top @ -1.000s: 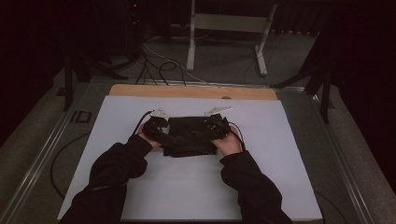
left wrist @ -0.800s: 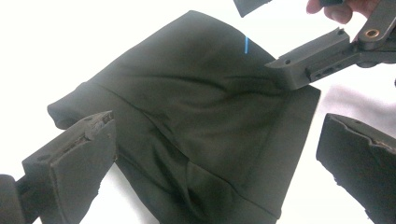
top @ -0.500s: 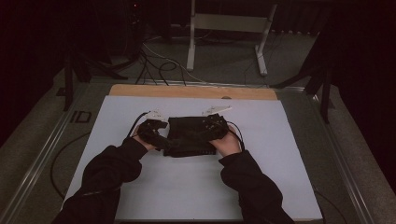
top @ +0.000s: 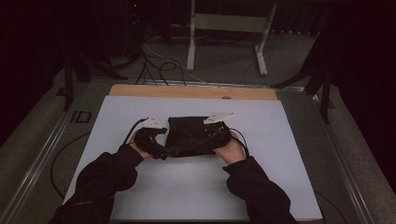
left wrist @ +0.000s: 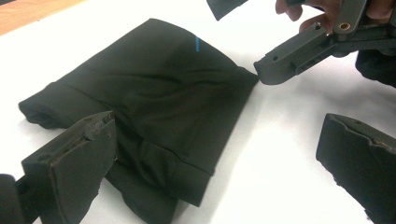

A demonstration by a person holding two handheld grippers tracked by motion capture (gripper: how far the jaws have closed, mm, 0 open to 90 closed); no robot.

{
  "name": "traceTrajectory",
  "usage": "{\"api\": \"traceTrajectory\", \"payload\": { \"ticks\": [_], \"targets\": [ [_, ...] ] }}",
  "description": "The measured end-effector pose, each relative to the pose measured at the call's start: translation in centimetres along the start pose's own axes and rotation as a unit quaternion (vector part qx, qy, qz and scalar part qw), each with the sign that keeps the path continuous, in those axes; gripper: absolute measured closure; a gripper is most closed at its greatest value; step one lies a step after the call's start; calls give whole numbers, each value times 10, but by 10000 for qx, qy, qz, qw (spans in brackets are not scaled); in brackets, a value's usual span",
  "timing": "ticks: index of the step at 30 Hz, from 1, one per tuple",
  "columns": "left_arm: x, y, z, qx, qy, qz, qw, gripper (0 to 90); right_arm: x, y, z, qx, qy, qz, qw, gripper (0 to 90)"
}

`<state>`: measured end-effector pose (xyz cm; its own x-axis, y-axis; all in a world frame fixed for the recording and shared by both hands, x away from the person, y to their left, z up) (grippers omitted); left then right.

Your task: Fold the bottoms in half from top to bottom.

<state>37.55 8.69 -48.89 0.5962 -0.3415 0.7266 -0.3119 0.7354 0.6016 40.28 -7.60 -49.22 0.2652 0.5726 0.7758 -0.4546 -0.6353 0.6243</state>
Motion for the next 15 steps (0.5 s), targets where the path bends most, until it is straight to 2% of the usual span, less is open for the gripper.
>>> {"api": "traceTrajectory", "payload": {
  "ticks": [15],
  "targets": [
    [-24,5,22,-176,-218,-28,9996,0,-18,15,-32,274,259,86,9993,102]
  ]
}}
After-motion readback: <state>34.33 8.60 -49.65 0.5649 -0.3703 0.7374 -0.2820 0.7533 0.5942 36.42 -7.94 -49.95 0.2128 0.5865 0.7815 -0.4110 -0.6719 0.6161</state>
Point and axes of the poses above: each handheld gripper's, and its own axes: y roughly backward along the jaws, x roughly out of its top, z roughly to its right, the point moved 7 cm from there along -y, roughly forward along the jaws, and after that the axes turned 12 degrees about y, right-handed, at the moved point
